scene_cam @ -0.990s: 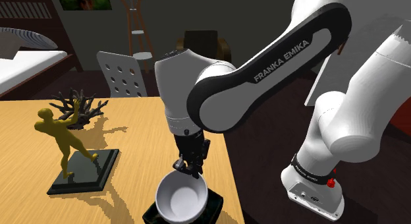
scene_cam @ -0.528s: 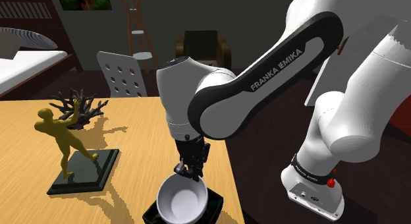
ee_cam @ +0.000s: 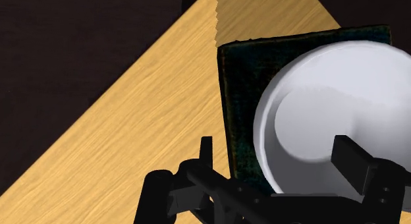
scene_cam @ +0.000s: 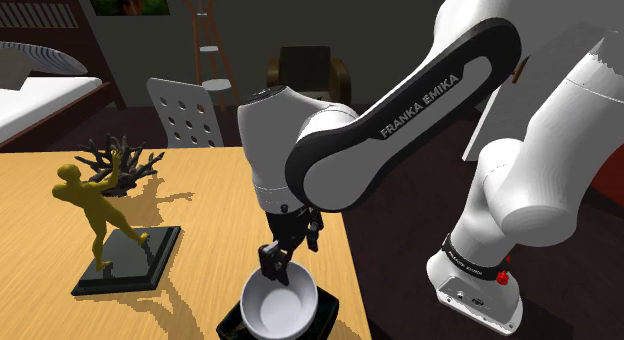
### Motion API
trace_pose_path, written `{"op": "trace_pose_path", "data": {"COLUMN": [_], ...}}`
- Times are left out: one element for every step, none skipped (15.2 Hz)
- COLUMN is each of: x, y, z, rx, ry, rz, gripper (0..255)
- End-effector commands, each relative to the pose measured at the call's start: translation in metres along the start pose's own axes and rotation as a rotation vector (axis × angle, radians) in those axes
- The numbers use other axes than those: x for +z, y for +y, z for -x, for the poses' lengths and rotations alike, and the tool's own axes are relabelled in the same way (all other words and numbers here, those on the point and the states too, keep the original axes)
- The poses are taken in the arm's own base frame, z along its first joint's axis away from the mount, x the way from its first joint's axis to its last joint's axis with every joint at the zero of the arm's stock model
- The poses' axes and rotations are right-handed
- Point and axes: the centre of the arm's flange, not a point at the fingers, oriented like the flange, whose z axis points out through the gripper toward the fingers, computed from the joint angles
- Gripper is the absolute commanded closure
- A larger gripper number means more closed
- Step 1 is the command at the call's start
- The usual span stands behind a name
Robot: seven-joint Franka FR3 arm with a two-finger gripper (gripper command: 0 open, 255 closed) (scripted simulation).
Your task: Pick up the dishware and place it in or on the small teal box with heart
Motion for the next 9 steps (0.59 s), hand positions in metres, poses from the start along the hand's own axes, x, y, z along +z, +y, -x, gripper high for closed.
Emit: {"op": "trace_pose_path", "data": {"x": [-0.013, -0.026, -0.040, -0.050, -0.050, -0.050, -0.050, -0.050, -0.050], "y": [0.000, 0.000, 0.000, 0.000, 0.000, 0.000, 0.000, 0.000, 0.000], "z": [0.000, 0.000, 0.000, 0.000, 0.000, 0.000, 0.000, 0.000, 0.000], "rx": [0.000, 0.000, 0.000, 0.000, 0.000, 0.000, 0.000, 0.000, 0.000], "ry": [0.000, 0.000, 0.000, 0.000, 0.000, 0.000, 0.000, 0.000, 0.000], "rz": [0.000, 0.000, 0.000, 0.000, 0.000, 0.000, 0.000, 0.000, 0.000], "gripper": [0, 0, 0, 0, 0, 0, 0, 0, 0]}}
